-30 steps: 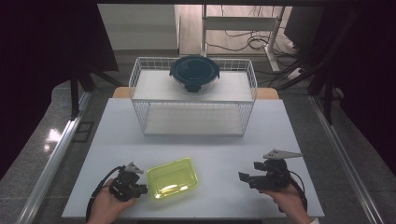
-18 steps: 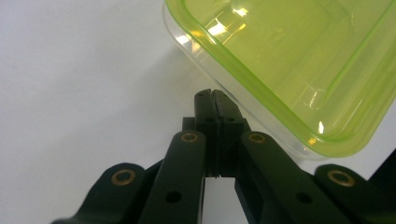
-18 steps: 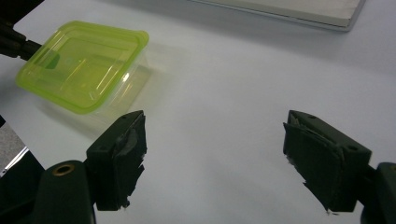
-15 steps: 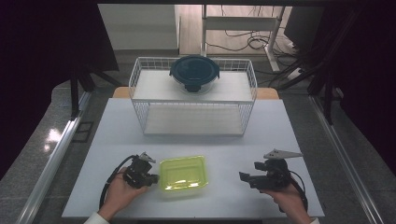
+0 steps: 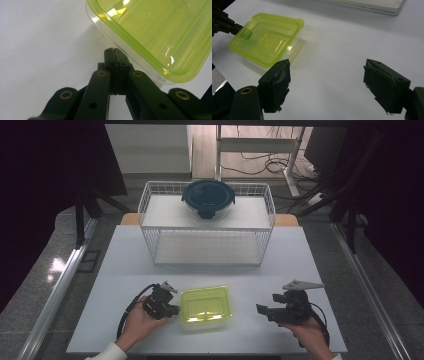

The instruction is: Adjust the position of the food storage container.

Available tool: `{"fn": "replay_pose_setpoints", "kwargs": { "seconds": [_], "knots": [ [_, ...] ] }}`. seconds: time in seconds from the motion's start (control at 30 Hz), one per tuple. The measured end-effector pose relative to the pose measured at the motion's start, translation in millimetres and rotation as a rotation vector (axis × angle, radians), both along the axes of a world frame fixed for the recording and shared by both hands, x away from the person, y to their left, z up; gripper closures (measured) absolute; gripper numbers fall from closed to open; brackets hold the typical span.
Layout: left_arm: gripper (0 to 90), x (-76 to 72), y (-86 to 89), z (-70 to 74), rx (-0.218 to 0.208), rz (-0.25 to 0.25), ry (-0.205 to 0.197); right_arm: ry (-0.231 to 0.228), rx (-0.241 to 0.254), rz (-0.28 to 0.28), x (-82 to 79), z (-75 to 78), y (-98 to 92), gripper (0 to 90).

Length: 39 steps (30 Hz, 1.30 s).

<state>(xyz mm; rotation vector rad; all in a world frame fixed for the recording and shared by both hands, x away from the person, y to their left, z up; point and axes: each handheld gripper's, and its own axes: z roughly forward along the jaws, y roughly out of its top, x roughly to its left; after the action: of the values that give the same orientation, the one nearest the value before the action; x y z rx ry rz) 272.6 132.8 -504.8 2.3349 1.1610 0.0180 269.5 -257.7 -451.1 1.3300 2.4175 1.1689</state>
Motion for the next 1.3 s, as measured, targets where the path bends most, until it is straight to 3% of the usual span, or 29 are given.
{"fn": "replay_pose_setpoints", "kwargs": {
  "seconds": [0.4, 0.57, 0.7, 0.87, 0.9, 0.97, 1.07, 1.17, 1.3],
  "knots": [
    [90.0, 3.9, 1.1, 0.7, -0.004, 0.005, -0.014, 0.003, -0.001, 0.001, 0.1, -1.1, 0.5, 21.7],
    [90.0, -0.5, 17.8, 3.4, -0.013, 0.039, -0.031, -0.003, 0.003, 0.002, -1.3, -0.7, 2.0, 21.9],
    [89.7, -8.2, 33.8, 12.6, -0.065, 0.094, -0.077, -0.009, 0.014, 0.000, -0.8, -2.2, 2.0, 22.2],
    [64.2, -17.2, 40.6, 24.7, -0.166, 0.177, -0.144, 0.001, 0.021, 0.008, 0.0, -5.9, 5.2, 22.3],
    [52.1, -18.2, 40.2, 26.0, -0.172, 0.191, -0.144, 0.003, 0.022, 0.012, 0.1, -6.9, 6.1, 22.3],
    [40.0, -20.4, 39.1, 27.4, -0.187, 0.210, -0.137, 0.009, 0.023, 0.017, 0.2, -8.1, 7.3, 22.2],
    [32.6, -22.9, 38.4, 28.1, -0.223, 0.207, -0.114, 0.012, 0.023, 0.023, 0.6, -9.9, 8.6, 22.2],
    [28.9, -24.5, 38.8, 28.4, -0.229, 0.213, -0.116, 0.020, 0.029, 0.029, 0.8, -11.3, 9.5, 22.3],
    [25.4, -23.8, 41.5, 27.3, -0.279, 0.242, -0.084, 0.034, 0.048, 0.034, 2.5, -12.8, 10.9, 22.2]
  ]
}}
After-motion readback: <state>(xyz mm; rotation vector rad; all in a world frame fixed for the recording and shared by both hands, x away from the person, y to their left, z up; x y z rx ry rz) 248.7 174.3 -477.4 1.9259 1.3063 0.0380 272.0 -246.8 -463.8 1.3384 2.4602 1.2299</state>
